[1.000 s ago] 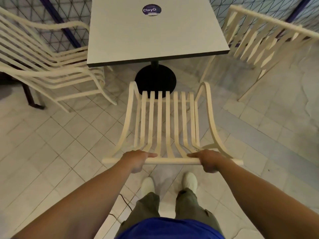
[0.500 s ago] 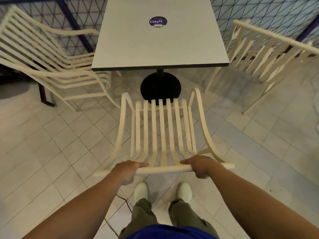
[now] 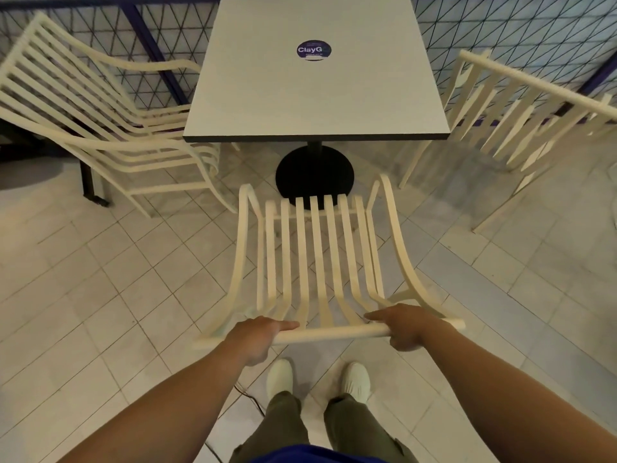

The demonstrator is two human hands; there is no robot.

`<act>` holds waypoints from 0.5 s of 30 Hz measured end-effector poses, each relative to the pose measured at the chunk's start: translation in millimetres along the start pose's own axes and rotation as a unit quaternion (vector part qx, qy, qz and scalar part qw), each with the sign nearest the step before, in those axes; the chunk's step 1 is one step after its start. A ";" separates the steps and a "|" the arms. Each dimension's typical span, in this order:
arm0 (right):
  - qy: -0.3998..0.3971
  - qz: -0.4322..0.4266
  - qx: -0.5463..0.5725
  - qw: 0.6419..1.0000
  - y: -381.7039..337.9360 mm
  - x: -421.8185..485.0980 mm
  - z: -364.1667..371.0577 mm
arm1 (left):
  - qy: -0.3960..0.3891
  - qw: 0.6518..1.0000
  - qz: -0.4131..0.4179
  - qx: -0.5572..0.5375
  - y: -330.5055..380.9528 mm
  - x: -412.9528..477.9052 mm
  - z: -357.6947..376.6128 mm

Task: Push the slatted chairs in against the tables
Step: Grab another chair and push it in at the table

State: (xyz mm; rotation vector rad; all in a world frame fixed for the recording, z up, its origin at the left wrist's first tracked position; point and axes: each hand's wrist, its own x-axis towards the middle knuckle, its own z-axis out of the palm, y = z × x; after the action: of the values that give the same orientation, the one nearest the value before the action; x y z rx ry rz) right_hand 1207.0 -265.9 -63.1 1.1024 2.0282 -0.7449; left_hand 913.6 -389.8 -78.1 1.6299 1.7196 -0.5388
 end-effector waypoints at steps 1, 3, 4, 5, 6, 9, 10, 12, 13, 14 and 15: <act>0.000 0.003 0.001 1.000 2.9 0.1 -2.1 | -0.001 1.000 0.005 -0.002 0.6 0.6 -0.4; 0.003 0.009 0.001 1.000 4.6 0.2 -4.0 | -0.007 1.000 0.006 -0.005 -0.7 2.2 -1.8; 0.006 0.010 0.000 1.000 3.7 0.3 -3.4 | -0.010 1.000 0.004 -0.006 -1.8 2.8 -3.3; 0.012 0.009 -0.004 1.000 3.2 1.3 -2.3 | -0.011 1.000 0.004 -0.005 -2.9 3.6 -5.0; 0.018 0.010 -0.008 1.000 2.3 2.6 -1.4 | -0.010 1.000 0.003 -0.005 -4.4 4.6 -6.4; 0.029 0.002 -0.024 0.999 0.4 8.1 -3.2 | -0.009 1.000 0.007 -0.003 -7.7 6.6 -11.6; 0.028 -0.002 -0.029 0.999 -0.4 9.5 -5.1 | -0.010 1.000 0.009 -0.002 -8.7 7.6 -13.7; 0.028 -0.003 -0.040 0.999 -2.9 11.9 -9.3 | -0.010 1.000 0.009 0.000 -12.9 11.3 -18.0; 0.030 -0.002 -0.043 0.999 -4.7 13.5 -10.4 | -0.009 1.000 0.007 0.000 -15.4 12.7 -20.0; 0.032 -0.001 -0.043 0.999 -6.9 15.0 -11.3 | -0.009 1.000 0.005 -0.001 -18.1 14.0 -21.4; 0.034 -0.001 -0.042 0.999 -8.8 16.7 -11.7 | -0.010 1.000 0.003 0.000 -20.9 14.9 -22.7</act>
State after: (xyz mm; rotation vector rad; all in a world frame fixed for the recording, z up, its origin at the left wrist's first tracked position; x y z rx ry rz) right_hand 1189.2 -253.5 -68.1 1.0911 2.0972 -0.6244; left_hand 889.1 -365.9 -77.0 1.6237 1.6984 -0.5497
